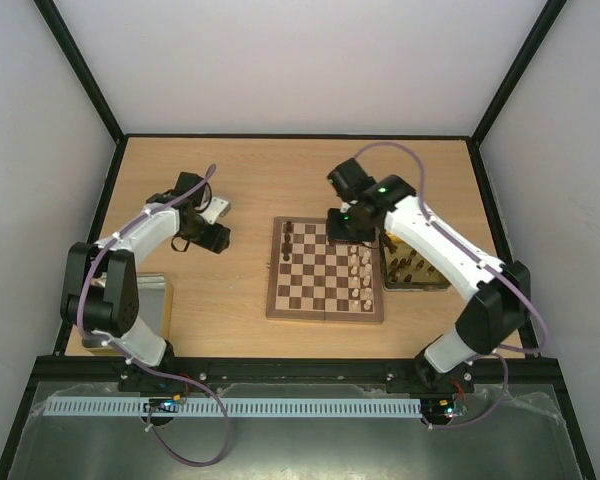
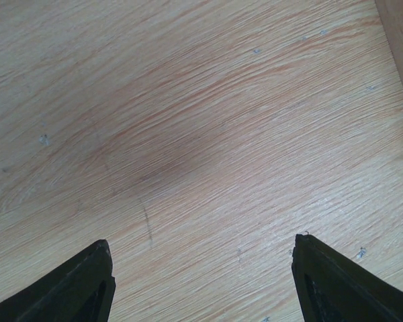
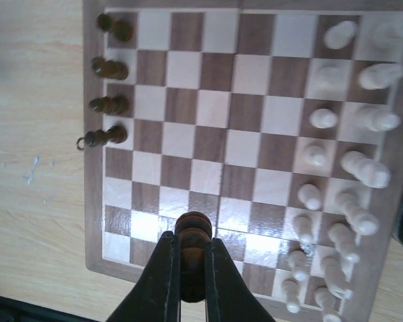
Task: Set up the chess pieces on the board
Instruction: Place the chess piece on the chessboard.
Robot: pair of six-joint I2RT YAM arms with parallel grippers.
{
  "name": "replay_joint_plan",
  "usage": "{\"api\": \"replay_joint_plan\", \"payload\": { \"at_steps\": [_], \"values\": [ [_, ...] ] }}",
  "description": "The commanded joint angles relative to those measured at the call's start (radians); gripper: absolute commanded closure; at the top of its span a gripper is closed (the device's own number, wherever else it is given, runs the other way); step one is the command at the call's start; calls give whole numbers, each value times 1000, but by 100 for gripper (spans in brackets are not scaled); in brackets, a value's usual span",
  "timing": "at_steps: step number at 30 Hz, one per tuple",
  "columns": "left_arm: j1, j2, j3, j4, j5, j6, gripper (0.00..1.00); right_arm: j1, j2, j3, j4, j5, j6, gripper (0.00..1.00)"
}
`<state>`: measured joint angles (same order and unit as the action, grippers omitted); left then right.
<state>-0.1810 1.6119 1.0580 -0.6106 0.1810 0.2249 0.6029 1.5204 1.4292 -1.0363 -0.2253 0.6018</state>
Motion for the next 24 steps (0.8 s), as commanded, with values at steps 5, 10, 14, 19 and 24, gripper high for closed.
{"api": "replay_joint_plan", "payload": {
  "at_steps": [5,10,14,19,24],
  "values": [
    [13,-69,-42,15,-32,3,27,202,172,149,-96,125,2,98],
    [21,-82,-48,21,-30,1,26,291,244,149,-35,121,28,98],
    [24,-79,-40,21,-31,-1,26,350,305,177,-5,153,29,98],
    [23,-74,-43,23,-28,-1,26,382,347,171,29,195,67,98],
    [25,-66,-37,22,-25,-2,26,412,393,183,20,232,85,98]
  ]
}}
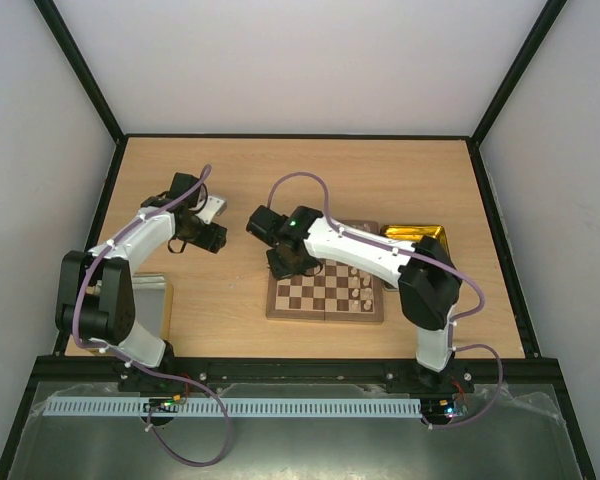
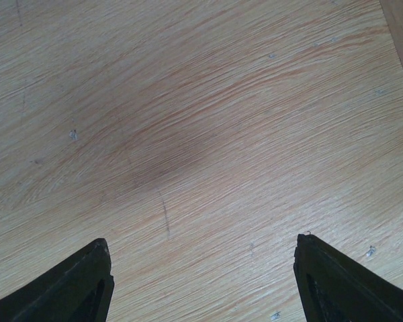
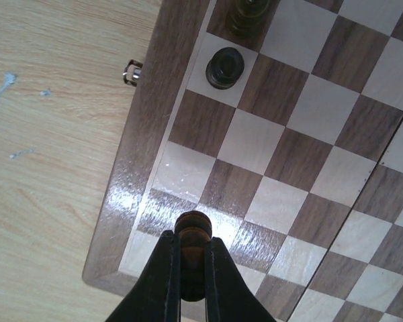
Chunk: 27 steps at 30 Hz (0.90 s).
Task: Set up the chess pieces on the board
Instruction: Place the chess piece on the chessboard.
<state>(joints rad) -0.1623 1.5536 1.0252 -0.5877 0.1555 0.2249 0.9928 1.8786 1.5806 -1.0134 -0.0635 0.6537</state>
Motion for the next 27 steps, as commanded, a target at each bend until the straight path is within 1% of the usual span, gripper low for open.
{"api": "replay_joint_plan", "payload": {
  "at_steps": [1,7,19,27],
  "values": [
    [6,-6,-4,-1,1,-2,26,29,43,34,-10,73,35,98],
    [5,3,0,1,4,-2,26,67,66,16,-4,65,58,98],
    [5,3,0,2,7,-2,26,91,94,6,8,54,86,98],
    [6,-5,-3,1,10,-2,26,90,89,-38,38,42,103,98]
  ]
}}
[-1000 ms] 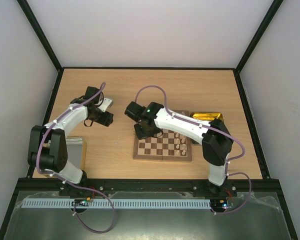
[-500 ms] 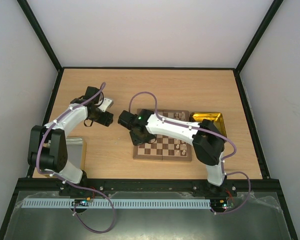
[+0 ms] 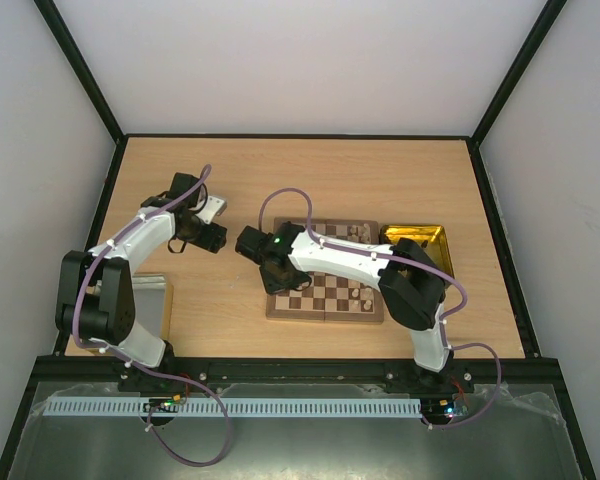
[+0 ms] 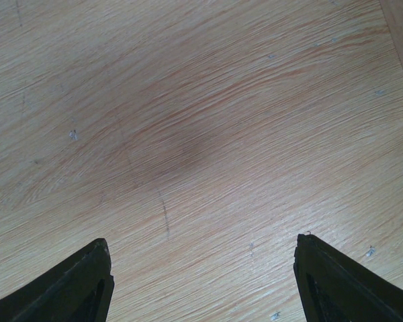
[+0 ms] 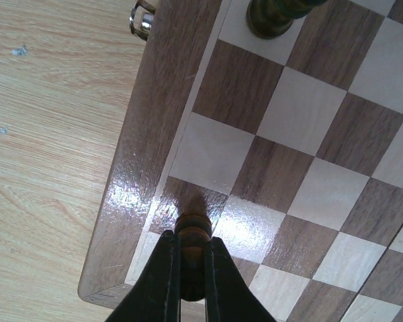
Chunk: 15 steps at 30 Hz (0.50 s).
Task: Set up the chess pieces on the board
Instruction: Place the chess piece on the chessboard.
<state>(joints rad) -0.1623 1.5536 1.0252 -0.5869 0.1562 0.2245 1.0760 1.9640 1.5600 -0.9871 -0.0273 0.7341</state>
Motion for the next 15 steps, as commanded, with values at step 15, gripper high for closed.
{"api": "replay_joint_plan", "payload": {
  "at_steps": [15],
  "values": [
    [6,-9,-5,-2,10,-2,26,7,3,-29,27,-5,26,98]
  ]
}}
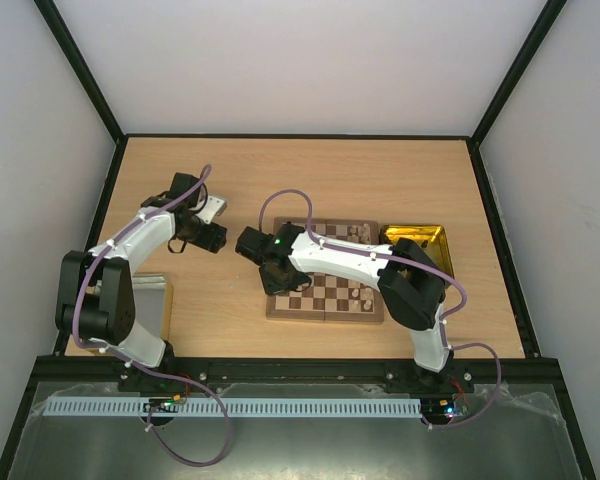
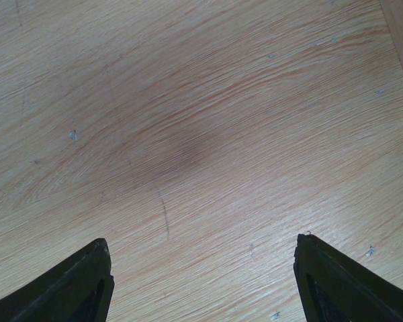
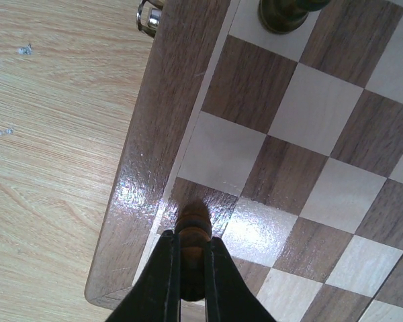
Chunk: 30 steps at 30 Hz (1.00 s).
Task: Set up the chess pieces on the board
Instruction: Place the chess piece on the chessboard.
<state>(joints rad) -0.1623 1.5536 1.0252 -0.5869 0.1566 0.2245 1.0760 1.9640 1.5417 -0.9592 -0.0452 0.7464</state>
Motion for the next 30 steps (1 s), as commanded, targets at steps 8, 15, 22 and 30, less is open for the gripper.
{"api": "replay_joint_plan", "payload": {
  "at_steps": [8,15,22,30],
  "values": [
    [6,-12,-4,-2,17,-2,26,7,3,-11,-8,19,21,89],
    [6,-14,-5,-2,18,-2,26,8,4,-14,-1,2,18,72],
    [6,-18,-6,-2,18,-2,26,7,0,-13,2,0,19,73],
    [6,-20,-5,-5,17,-1,26,-31,-66,49,-87,103,24,54]
  ]
}}
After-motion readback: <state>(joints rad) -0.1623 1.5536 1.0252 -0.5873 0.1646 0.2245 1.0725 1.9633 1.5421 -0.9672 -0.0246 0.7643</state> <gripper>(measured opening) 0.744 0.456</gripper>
